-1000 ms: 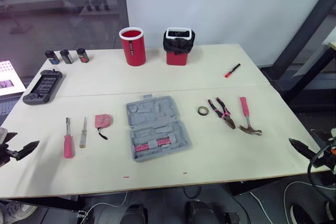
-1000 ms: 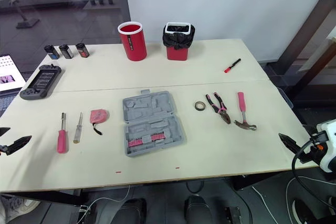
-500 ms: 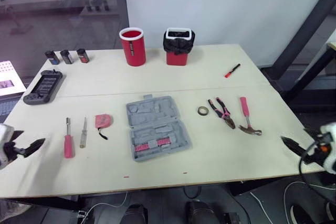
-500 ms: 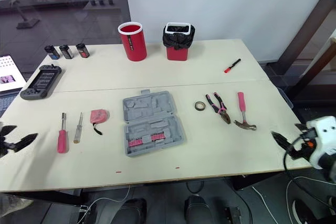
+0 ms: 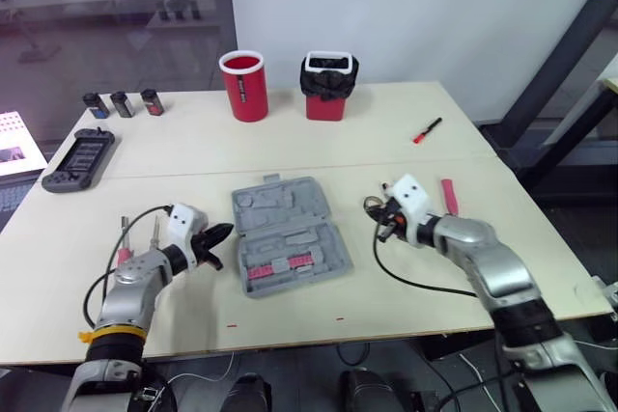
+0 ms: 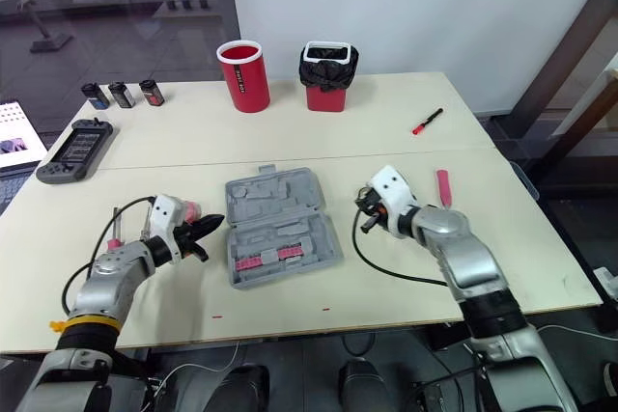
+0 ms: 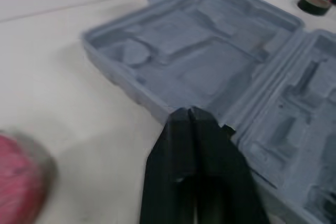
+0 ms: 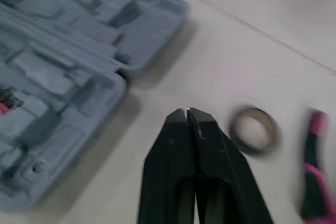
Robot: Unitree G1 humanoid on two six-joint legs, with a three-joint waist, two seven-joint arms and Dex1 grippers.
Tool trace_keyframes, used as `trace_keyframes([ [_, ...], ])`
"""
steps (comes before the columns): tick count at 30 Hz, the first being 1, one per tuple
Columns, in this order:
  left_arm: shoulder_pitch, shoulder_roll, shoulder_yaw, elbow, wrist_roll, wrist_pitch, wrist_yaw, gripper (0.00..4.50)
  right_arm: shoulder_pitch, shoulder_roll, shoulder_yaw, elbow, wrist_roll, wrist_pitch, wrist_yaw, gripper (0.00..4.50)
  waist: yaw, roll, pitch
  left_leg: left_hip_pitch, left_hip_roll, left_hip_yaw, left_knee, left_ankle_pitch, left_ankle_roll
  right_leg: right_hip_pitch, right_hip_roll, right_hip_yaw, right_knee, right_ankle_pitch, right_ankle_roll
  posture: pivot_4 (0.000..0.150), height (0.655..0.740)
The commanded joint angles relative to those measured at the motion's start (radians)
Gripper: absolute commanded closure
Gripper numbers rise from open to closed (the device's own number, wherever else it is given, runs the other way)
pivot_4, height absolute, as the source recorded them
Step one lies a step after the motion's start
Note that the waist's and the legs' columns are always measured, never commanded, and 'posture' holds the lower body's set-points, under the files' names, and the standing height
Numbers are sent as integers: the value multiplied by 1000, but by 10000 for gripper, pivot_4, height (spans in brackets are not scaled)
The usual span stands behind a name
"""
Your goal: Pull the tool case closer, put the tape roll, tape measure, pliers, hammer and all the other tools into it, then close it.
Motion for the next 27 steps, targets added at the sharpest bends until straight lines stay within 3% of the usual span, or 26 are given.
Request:
trace_keyframes([
  [1,6,31,-7,-23,22,8,5,44663,-121,40,63,216,-92,-120,34,45000,0,0,0,0,0,0,0,0,0,0,0,0,0,0,0,1500,7387],
  [10,-2,63,-56,-5,111,14,50,44663,-321,159,157,622,-255,-306,53,45000,2,1,0,0,0,-1,-1,0,0,0,0,0,0,0,0,1500,7387],
  [15,-37,28,-144,-11,160,7,24,44663,-368,197,187,729,-319,-342,75,45000,3,1,0,0,0,-1,-1,0,0,0,0,0,0,0,0,1500,7387],
  [22,-75,-12,-230,9,200,3,-32,44663,-352,225,199,691,-351,-353,153,45000,-1,2,0,1,0,-1,-1,0,0,1,1,0,1,0,0,1500,7387],
  [27,-53,4,-232,16,218,-14,-60,44663,-215,185,209,380,-332,-159,267,45000,2,2,-1,1,0,-2,-1,0,0,1,1,-1,1,0,1,1500,7387],
])
